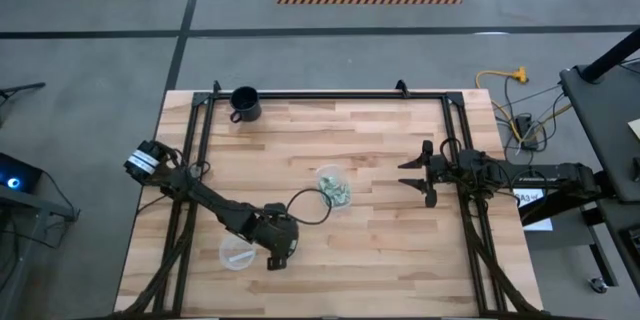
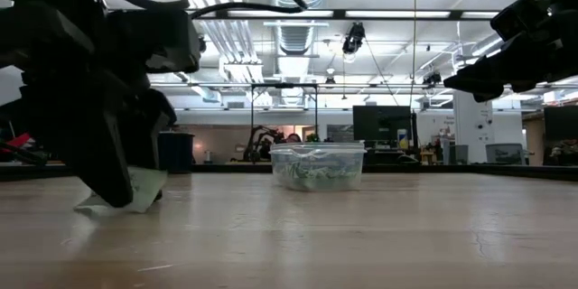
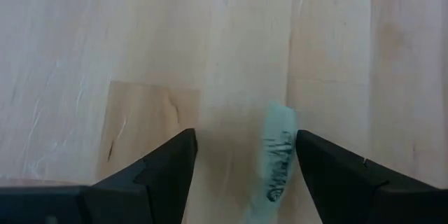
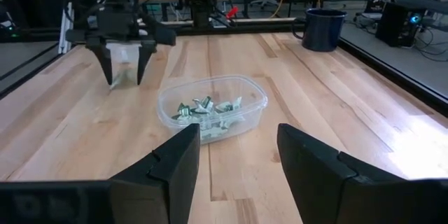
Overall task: Pick and place items into bin
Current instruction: Put the stevia packet into the transparent bin
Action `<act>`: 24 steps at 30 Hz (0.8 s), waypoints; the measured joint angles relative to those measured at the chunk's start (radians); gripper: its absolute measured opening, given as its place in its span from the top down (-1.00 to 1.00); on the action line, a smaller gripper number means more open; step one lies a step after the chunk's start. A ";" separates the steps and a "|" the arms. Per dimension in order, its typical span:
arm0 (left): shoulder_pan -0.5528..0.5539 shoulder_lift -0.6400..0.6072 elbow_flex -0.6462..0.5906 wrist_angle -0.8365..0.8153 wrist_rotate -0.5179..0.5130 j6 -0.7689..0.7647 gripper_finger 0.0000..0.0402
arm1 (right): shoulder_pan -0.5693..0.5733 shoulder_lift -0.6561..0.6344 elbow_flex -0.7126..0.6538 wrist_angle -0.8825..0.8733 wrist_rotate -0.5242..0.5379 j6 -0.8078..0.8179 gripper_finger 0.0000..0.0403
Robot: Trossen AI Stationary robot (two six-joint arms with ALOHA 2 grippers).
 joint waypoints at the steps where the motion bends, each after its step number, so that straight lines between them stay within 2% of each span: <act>1: 0.000 0.005 0.000 0.000 0.000 -0.001 -0.16 | 0.000 0.001 0.000 0.000 0.001 -0.001 0.09; 5: 0.001 0.024 0.006 -0.005 0.004 -0.002 -0.07 | 0.000 0.000 0.000 0.000 0.000 -0.001 0.09; 8: 0.001 0.023 0.011 -0.008 0.009 -0.003 0.08 | 0.000 0.000 0.000 0.000 0.000 0.000 0.09; 11: 0.004 0.024 0.016 -0.011 0.035 -0.002 0.36 | 0.000 0.000 0.000 0.000 0.000 -0.001 0.09; 14: 0.005 0.025 0.020 0.000 0.073 0.000 0.81 | 0.000 0.000 0.000 0.000 0.000 -0.001 0.09; 15: 0.005 0.022 0.022 0.004 0.092 0.006 0.89 | 0.000 0.000 0.000 0.000 0.000 -0.001 0.09; 20: 0.003 0.014 0.034 -0.005 0.106 0.066 0.98 | 0.000 0.000 0.000 0.000 0.000 0.000 0.09; 24: 0.000 0.013 0.061 0.007 0.055 0.187 0.99 | 0.000 0.000 0.000 0.000 0.000 -0.001 0.09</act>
